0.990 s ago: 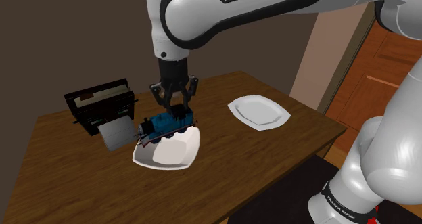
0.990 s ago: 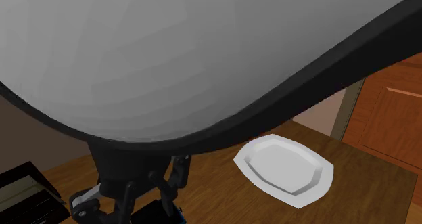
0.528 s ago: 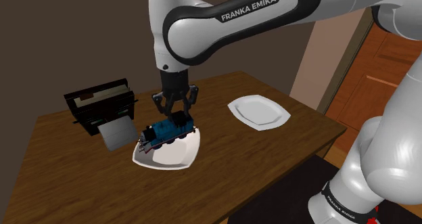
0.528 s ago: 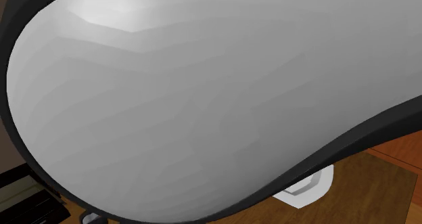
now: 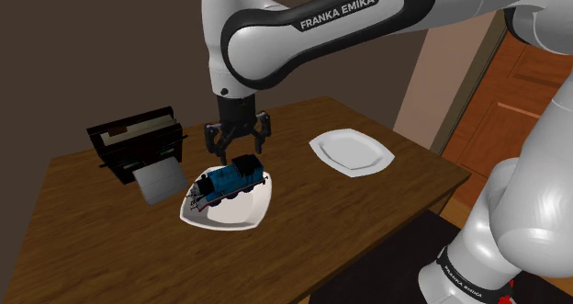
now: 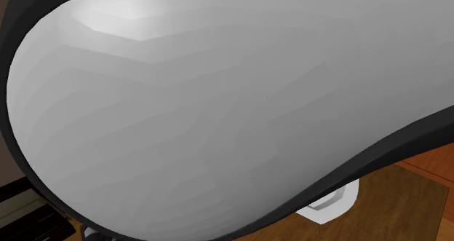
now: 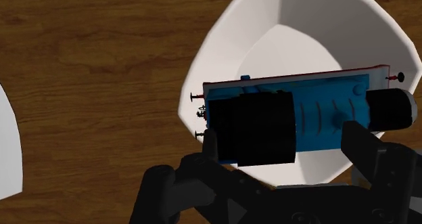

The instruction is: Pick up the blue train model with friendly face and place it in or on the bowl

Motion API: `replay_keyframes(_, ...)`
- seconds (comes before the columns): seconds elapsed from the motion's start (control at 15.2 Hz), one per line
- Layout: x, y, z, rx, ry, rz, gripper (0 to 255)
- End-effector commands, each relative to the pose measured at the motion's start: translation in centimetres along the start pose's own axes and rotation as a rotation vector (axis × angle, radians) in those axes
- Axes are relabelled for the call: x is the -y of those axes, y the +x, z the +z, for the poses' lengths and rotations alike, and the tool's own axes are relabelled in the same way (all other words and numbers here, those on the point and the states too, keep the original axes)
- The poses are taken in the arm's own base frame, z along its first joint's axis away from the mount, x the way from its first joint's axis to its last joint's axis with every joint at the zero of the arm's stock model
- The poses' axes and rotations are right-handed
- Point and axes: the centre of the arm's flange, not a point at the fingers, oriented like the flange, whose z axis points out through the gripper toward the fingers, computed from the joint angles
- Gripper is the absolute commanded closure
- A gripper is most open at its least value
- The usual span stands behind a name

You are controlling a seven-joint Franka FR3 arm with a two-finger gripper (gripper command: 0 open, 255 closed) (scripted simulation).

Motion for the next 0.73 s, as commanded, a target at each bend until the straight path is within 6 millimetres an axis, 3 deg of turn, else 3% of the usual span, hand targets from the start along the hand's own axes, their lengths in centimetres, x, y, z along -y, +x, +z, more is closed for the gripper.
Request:
replay_keyframes(0.0,0.0,0.0,0.0,0.000,0.000,0.000,0)
replay_keyframes(0.13,0.0,0.0,0.0,0.000,0.000,0.000,0)
replay_keyframes(0.4,0.0,0.0,-5.0,0.000,0.000,0.000,0)
replay_keyframes(0.66,0.0,0.0,-5.0,0.000,0.000,0.000,0)
